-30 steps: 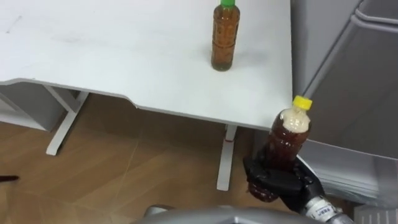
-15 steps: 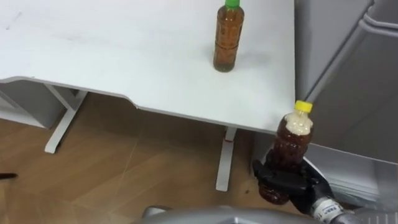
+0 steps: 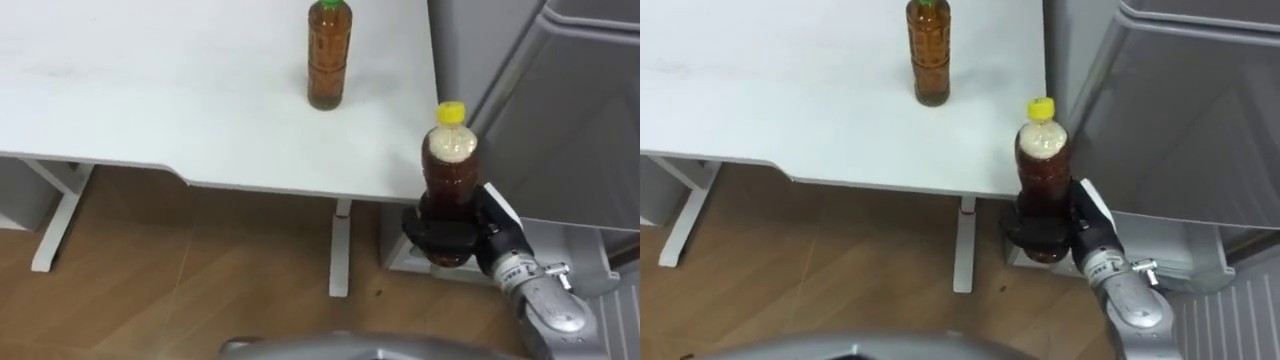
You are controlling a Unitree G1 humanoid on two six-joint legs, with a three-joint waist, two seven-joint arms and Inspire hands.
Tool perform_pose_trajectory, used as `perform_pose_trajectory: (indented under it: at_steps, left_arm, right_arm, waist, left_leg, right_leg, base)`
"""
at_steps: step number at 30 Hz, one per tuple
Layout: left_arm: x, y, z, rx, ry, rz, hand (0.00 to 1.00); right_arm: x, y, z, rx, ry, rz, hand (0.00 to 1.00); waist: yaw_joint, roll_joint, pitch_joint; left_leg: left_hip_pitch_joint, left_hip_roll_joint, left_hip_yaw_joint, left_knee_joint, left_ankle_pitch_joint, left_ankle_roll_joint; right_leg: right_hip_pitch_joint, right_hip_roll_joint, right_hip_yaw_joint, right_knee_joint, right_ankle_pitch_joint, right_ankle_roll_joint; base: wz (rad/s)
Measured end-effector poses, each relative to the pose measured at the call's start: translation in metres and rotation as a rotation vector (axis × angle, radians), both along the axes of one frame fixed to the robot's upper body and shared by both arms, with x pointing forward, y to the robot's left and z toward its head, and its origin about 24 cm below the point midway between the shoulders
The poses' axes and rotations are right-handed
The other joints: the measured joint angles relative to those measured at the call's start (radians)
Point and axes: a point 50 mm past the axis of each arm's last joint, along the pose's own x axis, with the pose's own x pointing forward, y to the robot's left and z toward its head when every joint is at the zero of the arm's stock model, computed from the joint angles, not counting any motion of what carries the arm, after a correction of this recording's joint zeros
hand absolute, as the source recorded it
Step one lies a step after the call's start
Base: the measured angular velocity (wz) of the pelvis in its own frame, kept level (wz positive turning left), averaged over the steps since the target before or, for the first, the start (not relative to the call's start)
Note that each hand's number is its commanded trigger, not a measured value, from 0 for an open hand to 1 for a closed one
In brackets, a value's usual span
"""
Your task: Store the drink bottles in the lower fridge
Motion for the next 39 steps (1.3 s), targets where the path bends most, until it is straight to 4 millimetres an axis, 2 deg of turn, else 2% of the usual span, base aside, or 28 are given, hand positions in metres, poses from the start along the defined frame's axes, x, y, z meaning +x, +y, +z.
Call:
perform_pose_trajectory:
  at_steps: [3,5,6,7,8,10,14,18,19,20,28,30,33,39]
  left_arm:
    - [-0.003,-0.007,-0.005,-0.029,0.016,0.000,0.00]
    - [0.000,-0.007,-0.006,-0.031,0.014,0.000,0.00]
    - [0.002,-0.007,-0.007,-0.032,0.016,0.001,0.00]
    - [0.005,-0.007,-0.008,-0.031,0.011,0.001,0.00]
    - [0.011,-0.007,-0.008,-0.029,-0.005,-0.005,0.00]
    - [0.018,-0.007,-0.008,-0.027,-0.028,-0.011,0.00]
    - [0.019,-0.008,-0.008,-0.030,-0.030,-0.013,0.00]
    - [0.007,-0.010,-0.011,-0.049,0.015,-0.022,0.00]
    - [0.005,-0.011,-0.012,-0.053,0.020,-0.023,0.00]
    - [0.003,-0.011,-0.012,-0.056,0.022,-0.027,0.00]
    - [0.013,-0.012,-0.013,-0.070,0.001,-0.092,0.00]
    - [0.015,-0.012,-0.012,-0.070,-0.009,-0.096,0.00]
    - [0.021,-0.012,-0.012,-0.076,-0.042,-0.117,0.00]
    - [0.035,-0.016,-0.013,-0.112,-0.087,-0.192,0.00]
  right_arm:
    - [0.004,-0.001,0.004,-0.087,-0.055,-0.051,1.00]
    - [0.008,-0.004,0.008,-0.142,-0.110,-0.091,1.00]
    - [0.011,-0.005,0.012,-0.183,-0.153,-0.104,1.00]
    - [0.012,-0.005,0.014,-0.199,-0.177,-0.107,1.00]
    - [0.013,-0.005,0.018,-0.224,-0.225,-0.126,1.00]
    - [0.013,-0.006,0.022,-0.274,-0.292,-0.168,1.00]
    - [0.012,-0.013,0.028,-0.381,-0.399,-0.287,1.00]
    - [0.008,-0.026,0.035,-0.444,-0.485,-0.444,1.00]
    - [0.007,-0.028,0.036,-0.452,-0.496,-0.466,1.00]
    - [0.006,-0.032,0.036,-0.468,-0.513,-0.513,1.00]
    - [-0.006,-0.042,0.030,-0.457,-0.555,-0.751,1.00]
    - [-0.009,-0.046,0.028,-0.397,-0.554,-0.848,1.00]
    - [-0.015,-0.052,0.021,-0.317,-0.500,-0.976,1.00]
    - [-0.025,-0.055,0.006,-0.238,-0.396,-1.063,1.00]
  waist:
    - [-0.025,0.009,0.0021]
    - [-0.039,0.007,0.0034]
    - [-0.045,0.012,0.0090]
    - [-0.048,-0.001,0.0064]
    - [-0.050,0.018,0.0076]
    - [-0.051,0.019,0.0126]
    - [-0.057,0.023,0.0079]
    - [-0.070,0.029,0.0069]
    - [-0.070,0.033,0.0046]
    - [-0.070,0.030,0.0065]
    - [-0.078,0.029,0.0062]
    - [-0.084,0.026,0.0056]
    - [-0.085,0.024,0.0064]
    - [-0.099,0.028,0.0076]
  left_leg:
    - [-0.001,-0.001,-0.001,0.001,-0.001,0.001]
    - [-0.003,-0.001,-0.003,0.002,-0.001,0.001]
    - [-0.008,-0.001,-0.003,0.004,-0.001,0.001]
    - [-0.012,-0.002,-0.003,0.008,-0.001,0.001]
    - [-0.019,-0.001,-0.003,0.011,-0.001,0.002]
    - [-0.020,-0.001,0.000,0.011,-0.001,0.002]
    - [-0.033,-0.001,0.002,0.016,-0.002,0.003]
    - [-0.041,-0.001,0.007,0.016,-0.002,0.003]
    - [-0.042,-0.001,0.008,0.017,-0.002,0.003]
    - [-0.043,-0.001,0.012,0.018,-0.002,0.003]
    - [-0.048,-0.001,0.016,0.021,-0.002,0.003]
    - [-0.046,-0.001,0.017,0.022,-0.002,0.003]
    - [-0.045,-0.001,0.019,0.023,-0.002,0.003]
    - [-0.045,-0.001,0.025,0.024,-0.002,0.003]
  right_leg:
    - [-0.001,-0.001,-0.001,0.000,0.000,0.000]
    - [-0.001,-0.001,0.000,0.000,0.000,0.000]
    - [-0.004,-0.001,0.001,0.001,0.000,0.000]
    - [-0.008,-0.002,0.000,0.002,0.000,0.000]
    - [-0.018,-0.002,0.000,0.009,0.000,0.000]
    - [-0.024,-0.003,0.003,0.016,0.000,0.000]
    - [-0.037,-0.003,0.006,0.020,0.000,0.000]
    - [-0.051,-0.003,0.010,0.026,0.000,0.000]
    - [-0.055,-0.003,0.013,0.029,-0.001,0.001]
    - [-0.060,-0.003,0.021,0.033,-0.001,0.001]
    - [-0.070,-0.002,0.031,0.036,-0.001,0.001]
    - [-0.071,-0.003,0.032,0.038,-0.001,0.001]
    - [-0.069,-0.003,0.032,0.038,-0.001,0.001]
    - [-0.073,-0.003,0.039,0.043,-0.001,0.000]
  base:
    - [0.00]
    - [0.00]
    - [0.00]
    - [0.00]
    - [0.00]
    - [-0.05]
    - [-0.02]
    - [-0.02]
    - [-0.10]
    - [-0.11]
    - [-0.04]
    - [0.00]
    - [0.00]
    - [-0.02]
